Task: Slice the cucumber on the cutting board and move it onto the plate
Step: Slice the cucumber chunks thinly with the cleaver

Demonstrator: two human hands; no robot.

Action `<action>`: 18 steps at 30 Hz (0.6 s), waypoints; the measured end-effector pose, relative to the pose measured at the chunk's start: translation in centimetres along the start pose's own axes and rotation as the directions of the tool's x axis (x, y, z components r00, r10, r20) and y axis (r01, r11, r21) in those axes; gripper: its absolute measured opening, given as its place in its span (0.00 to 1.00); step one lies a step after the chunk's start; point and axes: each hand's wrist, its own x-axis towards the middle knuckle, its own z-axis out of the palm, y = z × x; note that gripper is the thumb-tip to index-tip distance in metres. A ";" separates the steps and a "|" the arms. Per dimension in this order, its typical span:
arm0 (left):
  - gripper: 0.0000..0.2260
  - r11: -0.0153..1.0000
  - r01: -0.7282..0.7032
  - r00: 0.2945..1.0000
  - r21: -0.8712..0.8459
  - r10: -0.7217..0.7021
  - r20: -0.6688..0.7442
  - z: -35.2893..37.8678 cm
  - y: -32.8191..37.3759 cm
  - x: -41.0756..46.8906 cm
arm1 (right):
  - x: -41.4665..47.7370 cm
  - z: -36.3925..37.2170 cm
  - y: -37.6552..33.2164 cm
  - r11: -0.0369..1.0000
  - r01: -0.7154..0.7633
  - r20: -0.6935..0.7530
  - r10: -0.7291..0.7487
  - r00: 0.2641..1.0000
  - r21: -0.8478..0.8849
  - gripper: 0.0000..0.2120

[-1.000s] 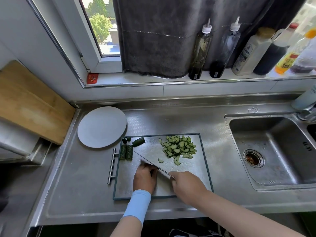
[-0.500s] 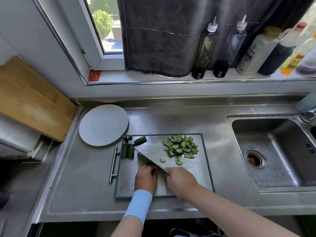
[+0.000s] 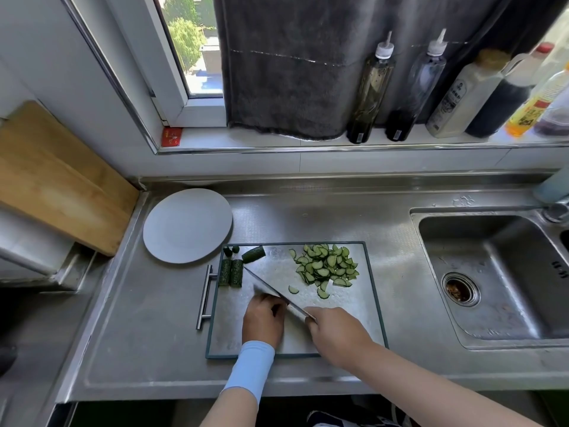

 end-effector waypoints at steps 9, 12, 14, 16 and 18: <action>0.03 1.000 0.012 1.000 -0.015 -0.012 0.002 0.2 -0.4 0.1 | -0.6 -0.1 0.5 0.999 -0.044 0.034 0.044 0.998 0.010 0.15; 0.04 1.000 -0.016 1.000 -0.021 0.016 -0.008 0.2 -0.5 0.0 | -0.1 0.0 0.0 0.998 -0.059 0.048 0.057 0.997 0.036 0.16; 0.05 0.999 -0.044 0.999 -0.030 0.043 -0.018 0.2 -0.5 0.0 | 0.5 -0.1 -0.4 0.996 -0.082 0.067 0.080 0.995 0.035 0.15; 0.06 0.997 -0.063 0.998 -0.032 0.062 -0.028 0.2 -0.5 -0.1 | 1.3 -0.2 -0.9 0.995 -0.094 0.072 0.092 0.993 0.029 0.14; 0.06 0.996 -0.078 0.996 -0.034 0.077 -0.036 0.2 -0.6 -0.2 | 1.9 -0.2 -1.3 0.996 -0.088 0.074 0.086 0.994 0.015 0.15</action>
